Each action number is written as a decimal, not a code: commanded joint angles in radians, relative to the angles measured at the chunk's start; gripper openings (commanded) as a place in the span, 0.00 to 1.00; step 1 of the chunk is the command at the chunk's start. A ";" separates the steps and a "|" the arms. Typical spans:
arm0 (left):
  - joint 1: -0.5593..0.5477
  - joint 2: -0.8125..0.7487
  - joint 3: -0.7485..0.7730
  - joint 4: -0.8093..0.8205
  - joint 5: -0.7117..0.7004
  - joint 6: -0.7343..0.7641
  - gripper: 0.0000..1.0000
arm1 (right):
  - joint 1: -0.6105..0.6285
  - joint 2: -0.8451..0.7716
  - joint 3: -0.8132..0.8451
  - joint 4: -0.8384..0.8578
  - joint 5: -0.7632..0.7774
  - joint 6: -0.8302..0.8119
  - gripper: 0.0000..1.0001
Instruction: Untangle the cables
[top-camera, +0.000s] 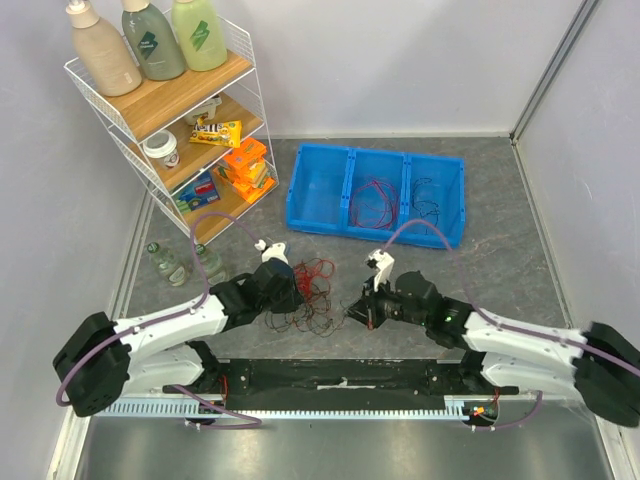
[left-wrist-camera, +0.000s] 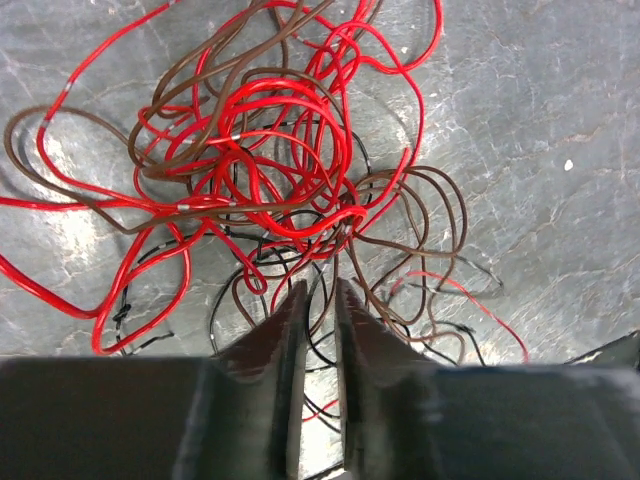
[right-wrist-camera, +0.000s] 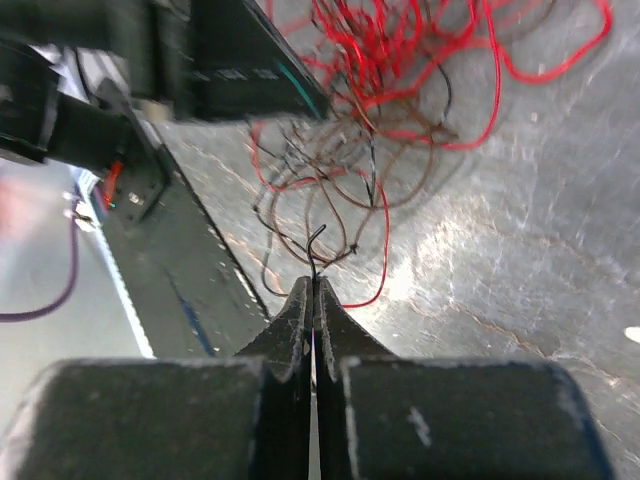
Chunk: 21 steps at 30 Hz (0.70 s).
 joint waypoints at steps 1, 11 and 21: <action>0.005 0.018 -0.023 0.089 -0.029 0.019 0.10 | 0.005 -0.231 0.106 -0.186 0.107 -0.035 0.00; 0.003 -0.307 -0.010 0.051 -0.056 0.045 0.02 | 0.005 -0.534 0.240 -0.568 0.556 -0.023 0.00; 0.003 -0.516 0.315 -0.139 -0.065 0.321 0.02 | 0.005 -0.581 0.246 -0.777 0.912 0.140 0.00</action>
